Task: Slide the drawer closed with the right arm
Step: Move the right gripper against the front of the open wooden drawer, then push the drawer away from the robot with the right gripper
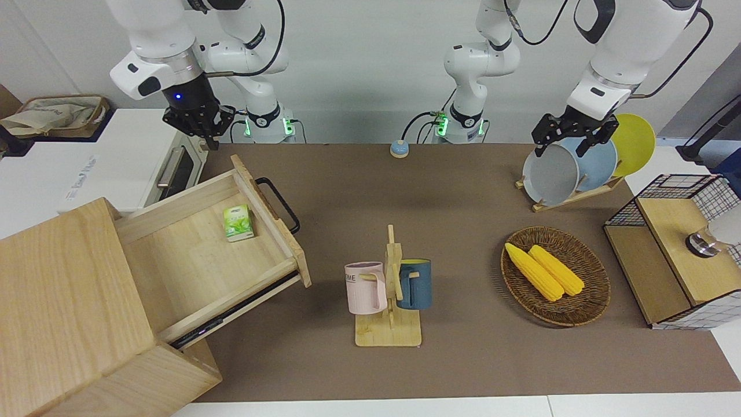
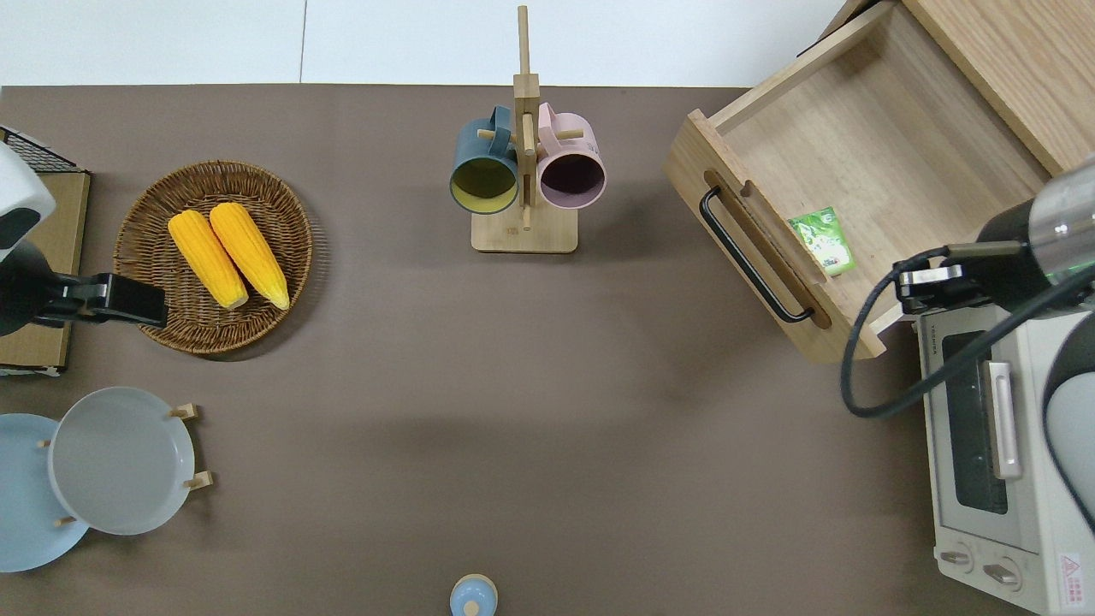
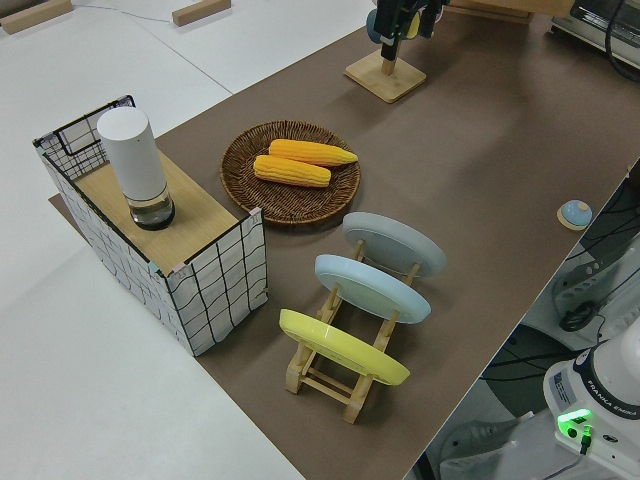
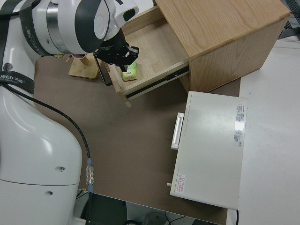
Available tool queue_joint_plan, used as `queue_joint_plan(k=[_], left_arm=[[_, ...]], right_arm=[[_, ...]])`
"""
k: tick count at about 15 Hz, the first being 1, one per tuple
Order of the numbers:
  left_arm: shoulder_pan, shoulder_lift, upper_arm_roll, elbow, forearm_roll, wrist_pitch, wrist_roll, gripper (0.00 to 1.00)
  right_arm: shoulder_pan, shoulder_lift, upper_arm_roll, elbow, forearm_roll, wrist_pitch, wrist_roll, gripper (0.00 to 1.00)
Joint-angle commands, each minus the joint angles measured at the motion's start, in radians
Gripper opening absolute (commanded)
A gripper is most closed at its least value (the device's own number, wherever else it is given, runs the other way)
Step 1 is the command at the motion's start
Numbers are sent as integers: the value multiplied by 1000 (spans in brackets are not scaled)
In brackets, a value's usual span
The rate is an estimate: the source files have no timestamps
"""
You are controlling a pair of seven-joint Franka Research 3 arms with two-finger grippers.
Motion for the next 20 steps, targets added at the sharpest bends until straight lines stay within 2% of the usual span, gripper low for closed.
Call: queue_joint_plan(k=[1,6,9,13,17,20], left_arm=[[5,11,-7,24,17,-20,9,993],[5,11,-7,26,17,-20,9,993],[5,11,-7,24,17,-20,9,993],[5,11,-7,26,17,-20,9,993],[5,11,-7,26,17,-20,9,993],[5,11,-7,24,17,-20,9,993]], right_arm=[[103,-3,-1,14,26,-19,216,0],[241,3,4,14,26,-3,500,0],[284,17,5,5,26,52,640,0],[286,64,7,-5,17,70,773,0],[278,130,5,-5,8,128,921,0],[263,178,-4,-2,-9,136,949,0]])
